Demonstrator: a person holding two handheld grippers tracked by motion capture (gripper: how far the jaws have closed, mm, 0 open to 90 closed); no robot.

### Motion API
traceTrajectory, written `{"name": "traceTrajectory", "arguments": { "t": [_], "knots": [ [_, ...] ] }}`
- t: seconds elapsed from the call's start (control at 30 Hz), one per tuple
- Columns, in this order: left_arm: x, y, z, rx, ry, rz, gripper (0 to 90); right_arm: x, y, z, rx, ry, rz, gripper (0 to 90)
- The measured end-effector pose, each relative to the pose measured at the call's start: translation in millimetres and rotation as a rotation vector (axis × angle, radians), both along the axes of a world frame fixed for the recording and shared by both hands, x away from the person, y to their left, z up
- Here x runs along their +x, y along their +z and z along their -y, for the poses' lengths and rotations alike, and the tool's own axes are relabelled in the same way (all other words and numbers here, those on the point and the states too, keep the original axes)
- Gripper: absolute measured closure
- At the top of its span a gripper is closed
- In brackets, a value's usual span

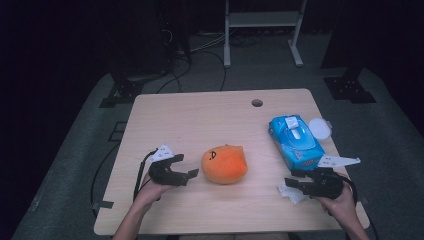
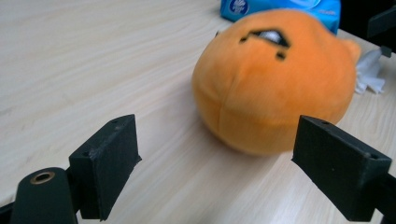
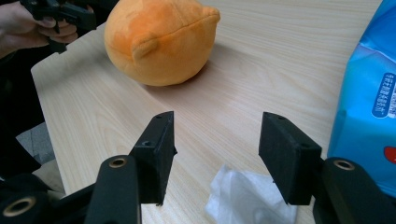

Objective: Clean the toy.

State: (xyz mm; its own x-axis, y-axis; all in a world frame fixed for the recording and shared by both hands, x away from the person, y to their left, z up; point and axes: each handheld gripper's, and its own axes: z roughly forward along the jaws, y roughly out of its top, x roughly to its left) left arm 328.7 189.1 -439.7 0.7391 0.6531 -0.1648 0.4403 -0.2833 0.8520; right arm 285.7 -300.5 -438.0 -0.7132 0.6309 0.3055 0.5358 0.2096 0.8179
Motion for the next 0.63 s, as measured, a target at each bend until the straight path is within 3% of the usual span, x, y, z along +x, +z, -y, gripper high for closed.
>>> {"name": "traceTrajectory", "arguments": {
  "t": [0.2, 0.27, 0.5, 0.63],
  "knots": [
    [-6.1, -11.4, -11.4, -0.028, 0.023, -0.027, 12.2, -0.2, -1.4, -1.7, -0.003, 0.001, 0.0, 43.6],
    [-7.6, -13.4, -12.8, 0.003, 0.031, -0.015, 12.1, -1.0, -1.3, -2.4, 0.008, 0.0, -0.001, 43.2],
    [-8.1, -21.3, -17.1, 0.041, 0.044, -0.017, 11.2, -4.1, -4.1, -3.4, -0.003, 0.007, -0.003, 42.7],
    [-6.4, -24.3, -20.5, 0.04, 0.063, -0.026, 10.4, -3.6, -4.8, -3.1, -0.008, 0.005, -0.005, 42.1]
  ]
}}
